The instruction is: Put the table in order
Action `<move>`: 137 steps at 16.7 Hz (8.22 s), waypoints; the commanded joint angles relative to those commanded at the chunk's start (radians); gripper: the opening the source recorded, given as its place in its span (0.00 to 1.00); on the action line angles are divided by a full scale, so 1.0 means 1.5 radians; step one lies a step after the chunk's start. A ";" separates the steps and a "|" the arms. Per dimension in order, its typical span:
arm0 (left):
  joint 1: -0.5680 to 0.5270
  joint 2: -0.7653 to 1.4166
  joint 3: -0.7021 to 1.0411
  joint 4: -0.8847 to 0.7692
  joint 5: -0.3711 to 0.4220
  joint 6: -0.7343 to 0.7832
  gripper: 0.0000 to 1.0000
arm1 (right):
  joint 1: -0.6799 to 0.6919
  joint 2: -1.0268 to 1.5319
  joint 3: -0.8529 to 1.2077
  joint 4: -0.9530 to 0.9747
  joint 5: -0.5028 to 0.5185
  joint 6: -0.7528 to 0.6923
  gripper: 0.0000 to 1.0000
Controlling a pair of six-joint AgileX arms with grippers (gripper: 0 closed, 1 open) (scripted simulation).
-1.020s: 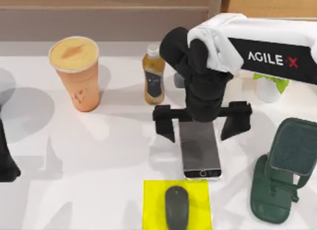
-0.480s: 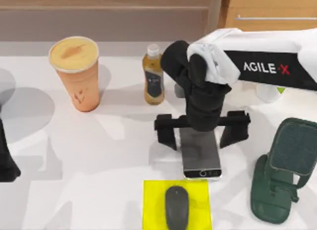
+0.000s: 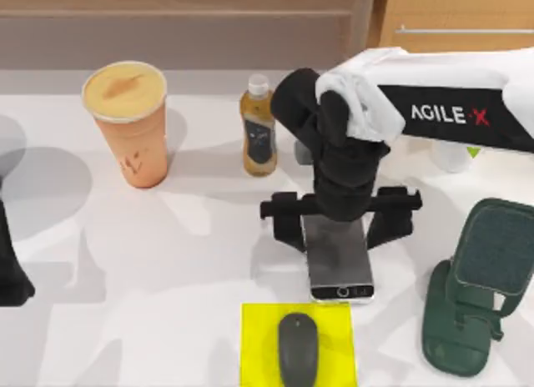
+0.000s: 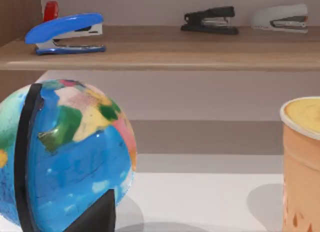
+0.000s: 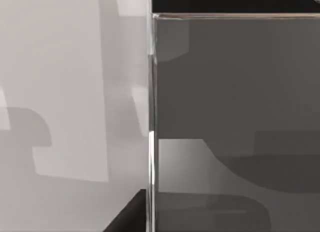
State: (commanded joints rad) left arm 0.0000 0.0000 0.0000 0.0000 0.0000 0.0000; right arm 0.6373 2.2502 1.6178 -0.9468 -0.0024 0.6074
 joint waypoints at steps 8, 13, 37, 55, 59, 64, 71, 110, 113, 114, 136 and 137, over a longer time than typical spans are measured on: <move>0.000 0.000 0.000 0.000 0.000 0.000 1.00 | 0.000 0.000 0.000 0.000 0.000 0.000 0.00; 0.000 0.000 0.000 0.000 0.000 0.000 1.00 | 0.000 -0.009 0.002 -0.006 0.003 -0.002 0.00; 0.000 0.000 0.000 0.000 0.000 0.000 1.00 | 0.397 -0.431 -0.316 -0.179 0.504 0.518 0.00; 0.000 0.000 0.000 0.000 0.000 0.000 1.00 | 0.529 -0.643 -0.469 -0.143 0.749 0.607 0.00; 0.000 0.000 0.000 0.000 0.000 0.000 1.00 | 0.527 -0.668 -0.489 -0.011 0.748 0.470 0.00; 0.000 0.000 0.000 0.000 0.000 0.000 1.00 | 0.403 -0.721 -0.573 0.107 0.743 0.373 0.00; 0.000 0.000 0.000 0.000 0.000 0.000 1.00 | 0.320 -0.698 -0.596 0.111 0.727 0.393 0.00; 0.000 0.000 0.000 0.000 0.000 0.000 1.00 | 0.426 -0.677 -0.518 -0.042 0.762 0.561 1.00; 0.000 0.000 0.000 0.000 0.000 0.000 1.00 | 0.419 -0.678 -0.570 -0.071 0.746 0.595 1.00; 0.000 0.000 0.000 0.000 0.000 0.000 1.00 | 0.418 -0.678 -0.574 -0.074 0.744 0.598 1.00; 0.000 0.000 0.000 0.000 0.000 0.000 1.00 | -0.076 -1.268 -0.718 0.407 0.240 -0.032 1.00; 0.000 0.000 0.000 0.000 0.000 0.000 1.00 | -0.104 -1.293 -0.734 0.436 0.214 -0.064 1.00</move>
State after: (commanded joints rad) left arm 0.0000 0.0000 0.0000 0.0000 0.0000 0.0000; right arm 0.4809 0.3111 0.5163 -0.2932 0.3191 0.5117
